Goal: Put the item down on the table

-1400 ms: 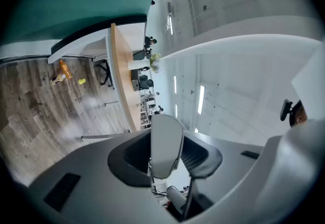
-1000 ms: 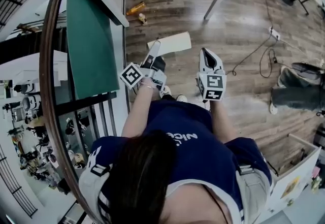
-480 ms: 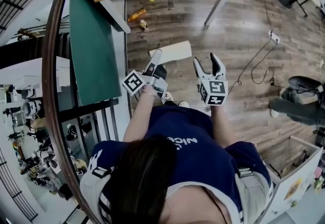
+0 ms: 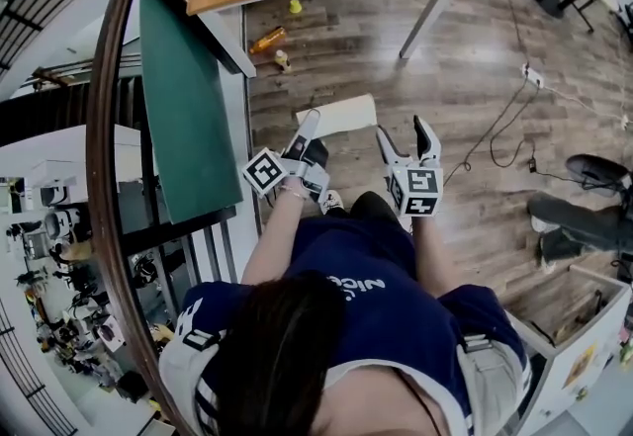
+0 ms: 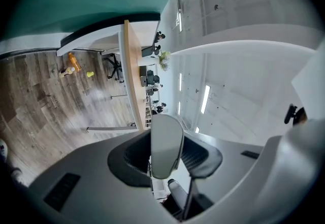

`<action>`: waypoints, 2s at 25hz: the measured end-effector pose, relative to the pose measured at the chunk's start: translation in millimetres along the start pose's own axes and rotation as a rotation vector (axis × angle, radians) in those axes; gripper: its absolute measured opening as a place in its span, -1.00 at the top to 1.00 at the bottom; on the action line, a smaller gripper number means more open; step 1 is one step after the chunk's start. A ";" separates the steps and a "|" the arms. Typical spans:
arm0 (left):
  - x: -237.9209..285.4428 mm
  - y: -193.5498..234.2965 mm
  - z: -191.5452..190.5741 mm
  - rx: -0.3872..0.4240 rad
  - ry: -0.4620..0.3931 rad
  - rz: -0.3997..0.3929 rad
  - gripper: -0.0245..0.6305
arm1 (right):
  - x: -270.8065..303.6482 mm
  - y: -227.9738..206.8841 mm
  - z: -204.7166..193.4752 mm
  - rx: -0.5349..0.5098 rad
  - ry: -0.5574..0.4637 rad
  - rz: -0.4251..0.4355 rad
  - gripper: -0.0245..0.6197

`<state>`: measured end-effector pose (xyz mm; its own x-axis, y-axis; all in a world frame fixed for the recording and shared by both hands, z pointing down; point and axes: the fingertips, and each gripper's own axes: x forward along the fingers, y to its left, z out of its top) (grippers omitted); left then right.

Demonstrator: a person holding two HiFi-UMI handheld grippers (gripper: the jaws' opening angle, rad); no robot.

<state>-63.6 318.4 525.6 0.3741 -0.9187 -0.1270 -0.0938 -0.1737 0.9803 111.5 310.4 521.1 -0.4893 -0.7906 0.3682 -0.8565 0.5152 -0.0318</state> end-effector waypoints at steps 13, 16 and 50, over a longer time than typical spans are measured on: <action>13.7 12.7 0.0 -0.010 0.009 0.007 0.46 | 14.0 -15.5 -13.7 0.006 0.049 0.048 -0.09; 23.2 10.7 2.7 -0.002 -0.013 -0.004 0.46 | 20.9 -25.8 -12.5 -0.002 0.049 0.059 -0.09; 271.9 48.7 45.8 -0.035 -0.152 -0.008 0.46 | 219.2 -199.3 58.1 -0.044 0.083 0.189 -0.02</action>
<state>-8.8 43.9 531.9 0.2300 -0.9610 -0.1533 -0.0583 -0.1708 0.9836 165.4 15.2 554.2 -0.6235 -0.6496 0.4351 -0.7421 0.6668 -0.0680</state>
